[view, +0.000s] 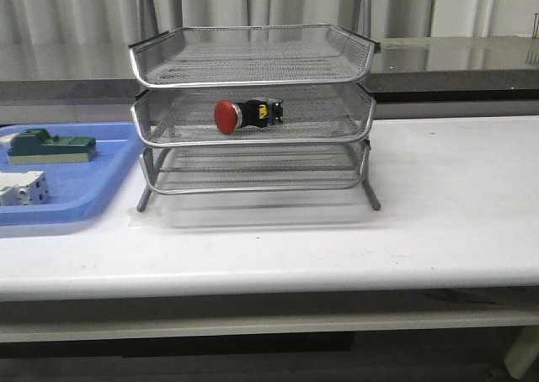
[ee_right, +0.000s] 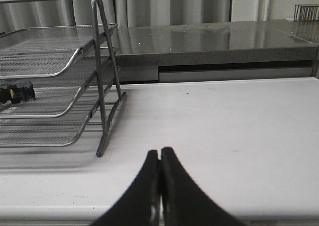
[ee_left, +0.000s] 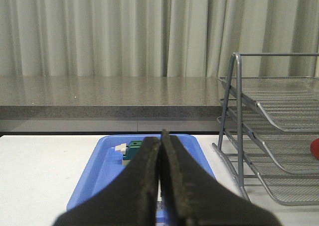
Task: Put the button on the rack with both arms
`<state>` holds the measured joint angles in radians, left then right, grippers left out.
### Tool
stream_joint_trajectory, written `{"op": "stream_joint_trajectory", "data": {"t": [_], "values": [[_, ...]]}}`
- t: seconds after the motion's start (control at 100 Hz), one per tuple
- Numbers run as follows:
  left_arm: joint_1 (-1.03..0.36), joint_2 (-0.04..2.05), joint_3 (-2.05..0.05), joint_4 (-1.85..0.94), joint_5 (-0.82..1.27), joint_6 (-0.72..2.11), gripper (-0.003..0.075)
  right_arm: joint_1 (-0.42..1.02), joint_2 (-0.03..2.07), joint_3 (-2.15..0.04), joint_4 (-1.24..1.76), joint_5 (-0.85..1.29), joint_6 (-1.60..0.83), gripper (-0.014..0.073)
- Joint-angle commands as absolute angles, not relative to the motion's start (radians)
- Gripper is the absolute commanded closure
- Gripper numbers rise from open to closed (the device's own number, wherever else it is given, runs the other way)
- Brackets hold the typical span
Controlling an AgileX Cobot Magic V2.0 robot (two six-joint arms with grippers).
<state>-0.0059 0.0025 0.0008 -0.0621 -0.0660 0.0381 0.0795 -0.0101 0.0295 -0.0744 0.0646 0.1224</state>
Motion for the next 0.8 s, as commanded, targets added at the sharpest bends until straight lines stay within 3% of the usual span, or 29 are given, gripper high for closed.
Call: {"op": "stream_joint_trajectory", "data": {"t": [0.0, 0.79], "values": [[-0.003, 0.004, 0.048, -0.036, -0.144, 0.03, 0.0716, 0.075, -0.026, 0.012, -0.076, -0.006, 0.113, 0.0653], [-0.003, -0.039, 0.048, -0.021, -0.143, 0.03, 0.0716, 0.075, -0.025, 0.012, -0.076, 0.0, 0.113, 0.0653]]}}
